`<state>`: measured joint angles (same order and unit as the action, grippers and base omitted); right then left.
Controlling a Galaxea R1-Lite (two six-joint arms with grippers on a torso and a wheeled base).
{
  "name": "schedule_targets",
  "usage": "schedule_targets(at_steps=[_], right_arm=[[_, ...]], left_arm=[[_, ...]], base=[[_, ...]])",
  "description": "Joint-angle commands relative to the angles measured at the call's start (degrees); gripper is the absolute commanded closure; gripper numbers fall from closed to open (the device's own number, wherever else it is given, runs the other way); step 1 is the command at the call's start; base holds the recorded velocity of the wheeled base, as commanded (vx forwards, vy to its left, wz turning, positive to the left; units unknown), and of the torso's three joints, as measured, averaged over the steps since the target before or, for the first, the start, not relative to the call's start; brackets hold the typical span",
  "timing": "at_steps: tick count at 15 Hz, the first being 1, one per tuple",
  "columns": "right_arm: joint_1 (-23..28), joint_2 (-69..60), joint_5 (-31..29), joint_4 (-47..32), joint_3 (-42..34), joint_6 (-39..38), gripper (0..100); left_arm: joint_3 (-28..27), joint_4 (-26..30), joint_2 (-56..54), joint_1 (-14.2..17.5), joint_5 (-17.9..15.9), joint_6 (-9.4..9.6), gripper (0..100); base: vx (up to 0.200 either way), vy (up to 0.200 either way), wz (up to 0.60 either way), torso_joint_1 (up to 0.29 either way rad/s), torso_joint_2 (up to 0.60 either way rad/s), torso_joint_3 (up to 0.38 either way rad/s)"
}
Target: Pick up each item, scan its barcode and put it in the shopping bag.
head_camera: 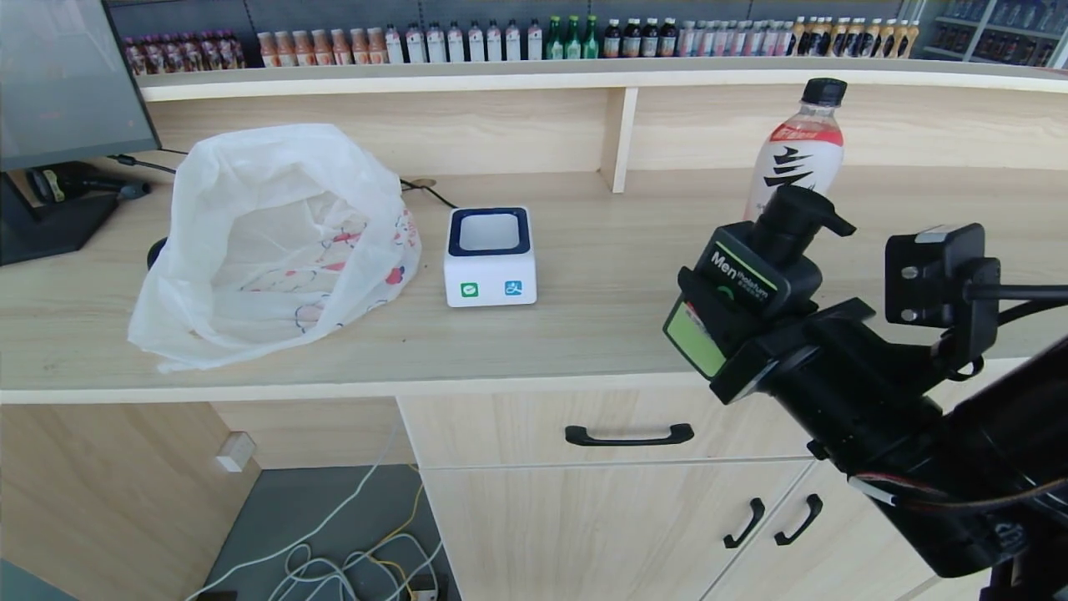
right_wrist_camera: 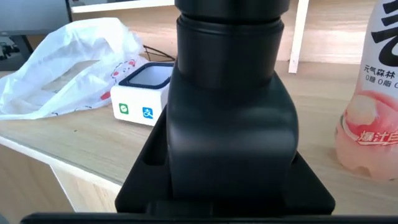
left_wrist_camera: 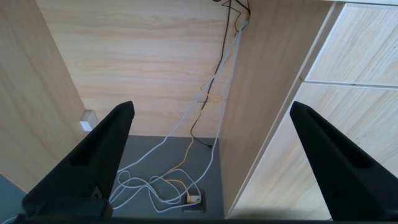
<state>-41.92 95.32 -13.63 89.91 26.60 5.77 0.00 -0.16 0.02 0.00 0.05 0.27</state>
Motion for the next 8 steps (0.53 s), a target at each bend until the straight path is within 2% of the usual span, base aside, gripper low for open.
schedule_targets(at_steps=[1, 8], right_arm=[[-0.3, 0.1, -0.1, 0.1, 1.3, 0.1, 100], [-0.2, -1.1, -0.3, 0.1, 7.4, 0.1, 100]], left_arm=[[0.0, 0.0, 0.0, 0.0, 0.0, 0.00, 0], [0.0, 0.0, 0.0, 0.0, 0.0, 0.00, 0]], base=[[0.000, 0.000, 0.00, 0.000, 0.00, 0.000], [0.000, 0.000, 0.00, 0.000, 0.00, 0.000]])
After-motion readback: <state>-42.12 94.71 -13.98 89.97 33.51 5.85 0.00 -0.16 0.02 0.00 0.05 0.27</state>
